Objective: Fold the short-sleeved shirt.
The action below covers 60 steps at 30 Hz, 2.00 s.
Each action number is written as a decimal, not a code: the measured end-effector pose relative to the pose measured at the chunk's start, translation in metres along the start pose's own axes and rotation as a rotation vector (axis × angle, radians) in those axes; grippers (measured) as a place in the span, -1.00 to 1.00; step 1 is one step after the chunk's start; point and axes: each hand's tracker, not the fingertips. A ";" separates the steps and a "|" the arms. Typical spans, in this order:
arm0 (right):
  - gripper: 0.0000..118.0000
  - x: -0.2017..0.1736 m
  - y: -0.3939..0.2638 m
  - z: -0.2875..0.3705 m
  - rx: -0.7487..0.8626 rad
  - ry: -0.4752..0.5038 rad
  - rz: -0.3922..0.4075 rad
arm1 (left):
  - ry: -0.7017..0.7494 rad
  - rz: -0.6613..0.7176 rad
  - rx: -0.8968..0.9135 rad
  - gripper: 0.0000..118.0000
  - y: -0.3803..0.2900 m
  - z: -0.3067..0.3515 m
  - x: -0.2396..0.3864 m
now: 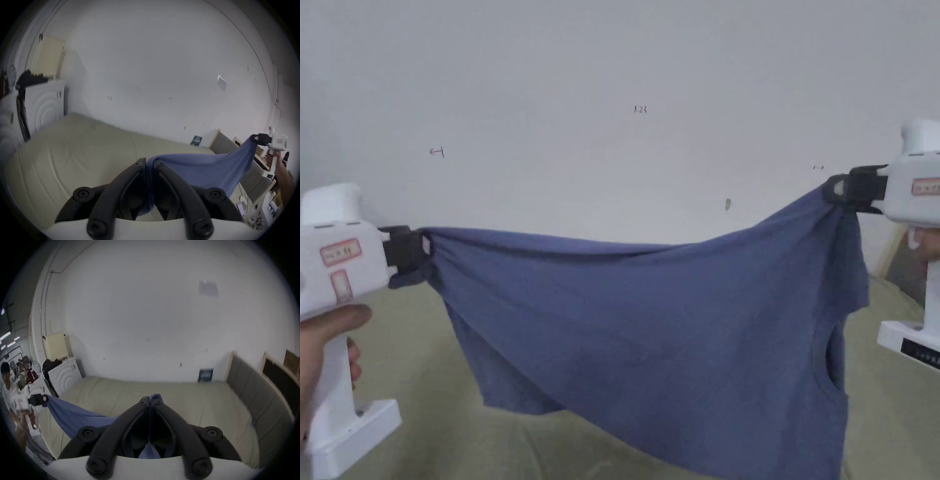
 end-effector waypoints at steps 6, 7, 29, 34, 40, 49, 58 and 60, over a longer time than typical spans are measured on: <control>-0.97 -0.018 0.095 0.032 0.142 -0.074 0.041 | 0.075 -0.164 0.057 -0.87 0.101 -0.005 0.032; -0.97 -0.022 0.105 0.034 0.173 -0.100 0.071 | 0.076 -0.176 0.066 -0.88 0.113 -0.006 0.036; -0.96 -0.009 0.127 -0.051 0.239 -0.128 0.054 | 0.096 -0.128 0.158 -0.88 0.158 -0.083 0.048; -0.96 -0.002 0.125 -0.068 0.250 -0.130 0.054 | 0.094 -0.121 0.142 -0.88 0.153 -0.117 0.048; -0.96 0.006 0.107 -0.081 0.223 -0.129 0.061 | 0.078 -0.110 0.107 -0.88 0.131 -0.143 0.048; -0.96 0.023 0.047 -0.072 0.145 -0.108 0.012 | 0.046 -0.065 0.065 -0.88 0.070 -0.136 0.040; -0.96 0.001 -0.023 0.042 0.085 -0.053 -0.004 | 0.027 -0.039 -0.018 -0.88 -0.002 -0.035 0.030; -0.96 -0.001 -0.059 0.067 0.039 -0.057 -0.008 | 0.018 -0.033 -0.052 -0.88 -0.035 -0.005 0.021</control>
